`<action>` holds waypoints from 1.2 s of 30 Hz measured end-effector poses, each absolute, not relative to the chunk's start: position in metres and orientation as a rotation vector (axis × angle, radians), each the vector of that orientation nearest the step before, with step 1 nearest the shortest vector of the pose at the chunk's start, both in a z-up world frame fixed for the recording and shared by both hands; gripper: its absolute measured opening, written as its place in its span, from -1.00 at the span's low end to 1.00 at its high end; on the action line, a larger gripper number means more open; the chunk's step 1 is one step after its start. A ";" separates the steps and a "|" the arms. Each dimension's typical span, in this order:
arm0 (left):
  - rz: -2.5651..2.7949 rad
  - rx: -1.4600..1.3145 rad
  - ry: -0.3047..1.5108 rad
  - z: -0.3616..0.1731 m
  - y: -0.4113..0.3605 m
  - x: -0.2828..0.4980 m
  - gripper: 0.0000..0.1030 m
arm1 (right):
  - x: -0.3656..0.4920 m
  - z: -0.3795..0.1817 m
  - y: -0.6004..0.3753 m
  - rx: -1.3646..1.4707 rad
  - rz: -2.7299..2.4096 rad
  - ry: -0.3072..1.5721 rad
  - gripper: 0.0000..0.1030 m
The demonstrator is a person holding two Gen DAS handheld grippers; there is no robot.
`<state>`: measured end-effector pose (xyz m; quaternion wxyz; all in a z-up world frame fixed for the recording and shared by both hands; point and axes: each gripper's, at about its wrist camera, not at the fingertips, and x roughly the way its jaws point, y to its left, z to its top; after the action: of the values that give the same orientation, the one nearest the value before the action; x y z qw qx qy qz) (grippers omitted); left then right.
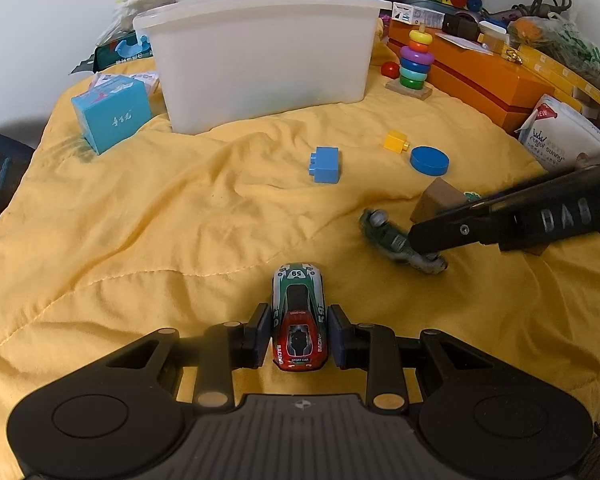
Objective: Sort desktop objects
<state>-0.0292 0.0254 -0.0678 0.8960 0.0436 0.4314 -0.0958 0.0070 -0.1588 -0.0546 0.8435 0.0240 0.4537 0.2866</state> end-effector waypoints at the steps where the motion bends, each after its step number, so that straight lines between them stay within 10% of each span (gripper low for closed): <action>1: -0.198 0.092 0.894 -0.068 0.025 -0.029 -0.36 | -0.001 -0.050 -0.151 -0.056 0.605 0.894 -0.35; 6: -0.197 0.091 0.891 -0.069 0.025 -0.030 -0.36 | -0.017 -0.063 -0.121 -0.431 0.540 0.798 -0.60; 24: -0.202 0.134 0.873 -0.070 0.028 -0.043 -0.34 | -0.048 -0.071 -0.087 -0.595 0.703 0.708 -0.32; 27: -0.199 0.128 0.874 -0.070 0.028 -0.042 -0.34 | -0.044 -0.078 -0.086 -0.646 0.642 0.696 -0.61; 36: -0.199 0.110 0.873 -0.070 0.027 -0.041 -0.35 | -0.004 -0.064 -0.139 0.014 0.728 1.038 -0.68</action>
<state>-0.0405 0.0273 -0.0695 0.9000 0.0534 0.4217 -0.0963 -0.0045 -0.1392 -0.0641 0.8057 0.0067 0.4849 0.3402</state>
